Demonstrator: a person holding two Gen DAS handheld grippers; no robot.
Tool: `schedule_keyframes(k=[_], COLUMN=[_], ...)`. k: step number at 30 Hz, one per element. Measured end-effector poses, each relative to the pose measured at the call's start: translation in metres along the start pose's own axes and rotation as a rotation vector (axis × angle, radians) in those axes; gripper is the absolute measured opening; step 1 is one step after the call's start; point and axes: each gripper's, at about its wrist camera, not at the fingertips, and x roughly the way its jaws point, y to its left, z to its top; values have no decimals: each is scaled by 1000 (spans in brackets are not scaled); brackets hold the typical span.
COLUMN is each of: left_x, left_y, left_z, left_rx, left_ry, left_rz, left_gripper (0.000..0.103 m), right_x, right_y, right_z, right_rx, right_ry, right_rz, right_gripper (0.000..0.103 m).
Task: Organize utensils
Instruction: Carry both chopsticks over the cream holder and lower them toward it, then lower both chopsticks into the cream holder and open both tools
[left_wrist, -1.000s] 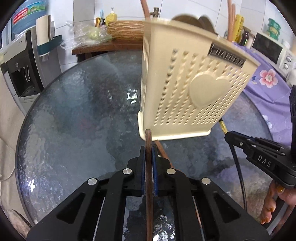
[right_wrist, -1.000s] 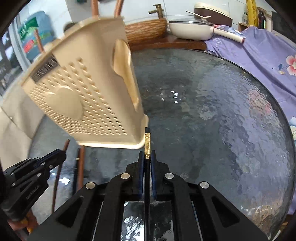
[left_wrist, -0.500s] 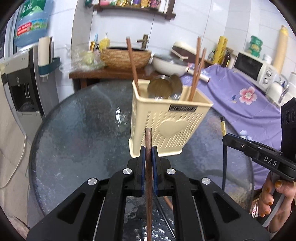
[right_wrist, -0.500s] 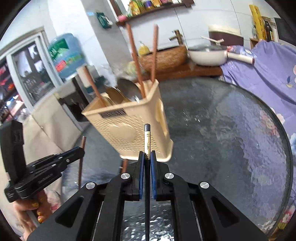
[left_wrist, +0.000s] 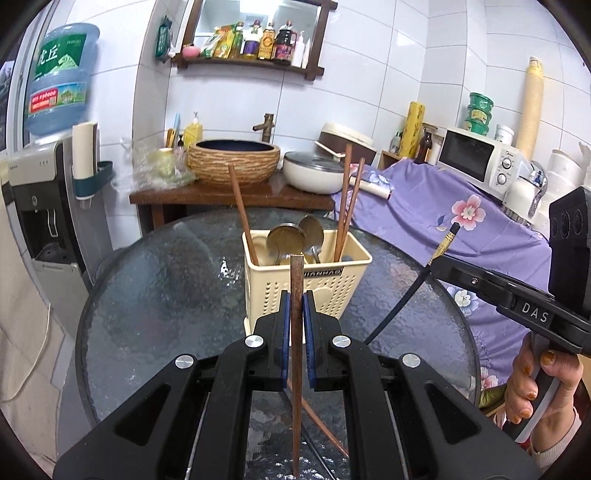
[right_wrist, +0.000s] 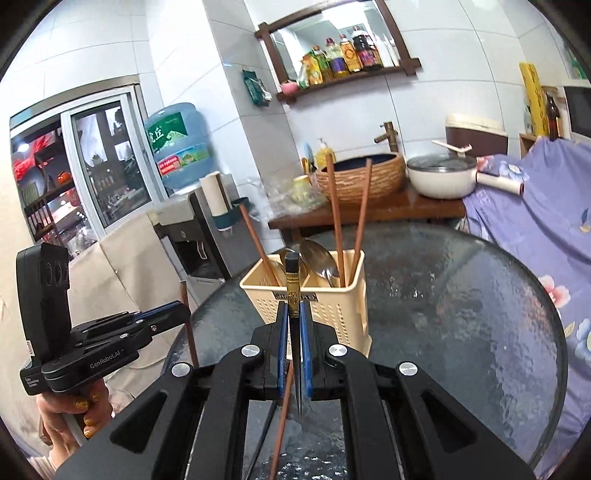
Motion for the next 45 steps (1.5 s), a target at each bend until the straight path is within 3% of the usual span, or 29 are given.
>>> schedule_keyframes(k=[11,20,31,38,45], left_x=[-18,-34,-45,-18,24], left_y=[-12,-19,-16,-4,9], left_z=[33,95,171,171,151], left_rx=[45,60,44,27,1], left_ry=[-57,-110,-243,-232,-169], left_rz=[-32,-85,6,82,120], left_gripper=[7,7,7,7,7], right_x=[-9,-21,-28,-7,24], right_y=[15,25,40,28,10], right_z=[33,77,141,154,132], right_rx=[-58,-89,-144,-134,-124], right_ry=[-23,-35,-110,-124,-84], right_rz=[7,22,-31,-99,-146], right_gripper=[6,6,6,6,6])
